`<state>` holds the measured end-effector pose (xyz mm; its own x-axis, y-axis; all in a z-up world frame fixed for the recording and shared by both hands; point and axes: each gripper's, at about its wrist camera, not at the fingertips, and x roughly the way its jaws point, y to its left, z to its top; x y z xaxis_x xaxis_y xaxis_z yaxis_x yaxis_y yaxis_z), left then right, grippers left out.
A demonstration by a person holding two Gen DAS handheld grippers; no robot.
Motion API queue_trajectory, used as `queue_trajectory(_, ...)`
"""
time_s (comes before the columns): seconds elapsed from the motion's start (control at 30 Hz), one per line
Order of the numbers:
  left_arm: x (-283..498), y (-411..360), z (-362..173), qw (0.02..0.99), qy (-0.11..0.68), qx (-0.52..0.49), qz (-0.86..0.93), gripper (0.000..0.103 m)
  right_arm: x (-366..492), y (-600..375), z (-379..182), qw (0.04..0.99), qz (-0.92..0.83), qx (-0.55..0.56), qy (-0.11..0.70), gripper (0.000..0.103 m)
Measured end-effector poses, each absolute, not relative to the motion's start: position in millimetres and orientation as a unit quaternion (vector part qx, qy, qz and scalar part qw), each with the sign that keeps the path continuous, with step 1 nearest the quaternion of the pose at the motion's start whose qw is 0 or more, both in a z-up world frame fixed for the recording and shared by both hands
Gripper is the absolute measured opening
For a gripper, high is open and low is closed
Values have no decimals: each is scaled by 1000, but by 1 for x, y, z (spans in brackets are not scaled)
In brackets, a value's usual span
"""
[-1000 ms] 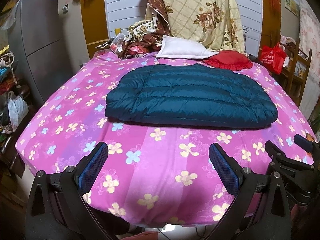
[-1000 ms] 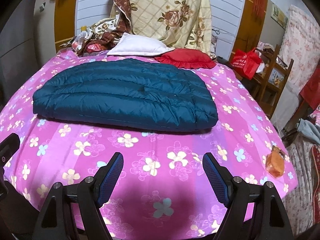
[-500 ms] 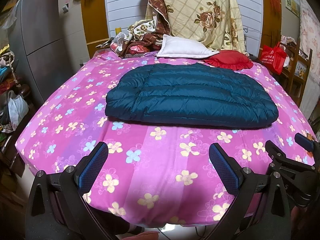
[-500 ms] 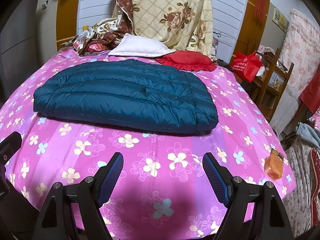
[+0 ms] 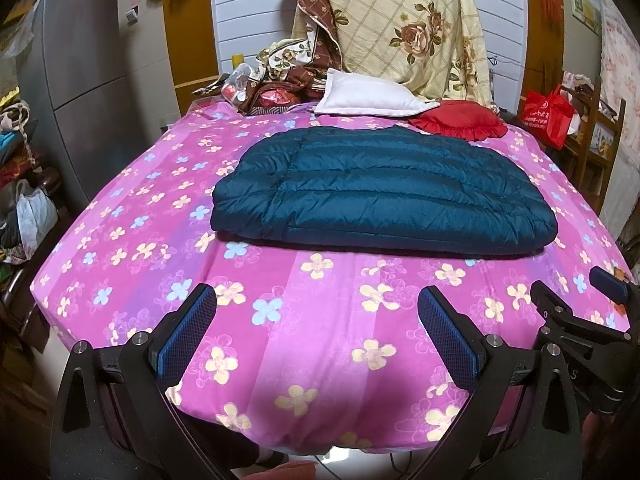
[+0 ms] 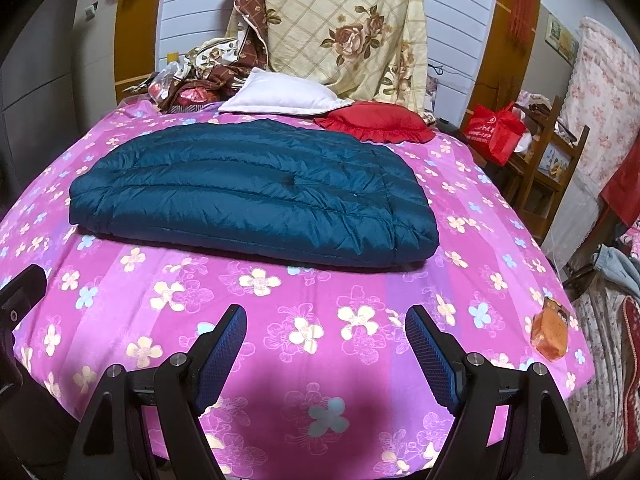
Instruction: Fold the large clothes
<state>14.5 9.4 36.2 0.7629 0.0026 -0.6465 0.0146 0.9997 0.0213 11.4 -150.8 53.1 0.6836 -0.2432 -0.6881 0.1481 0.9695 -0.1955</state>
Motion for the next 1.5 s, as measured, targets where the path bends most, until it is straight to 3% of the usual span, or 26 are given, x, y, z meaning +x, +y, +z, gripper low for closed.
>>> queue_trajectory(1.5, 26, 14, 20, 930, 368, 23, 2, 101, 15, -152, 46, 915, -88, -38, 393, 80)
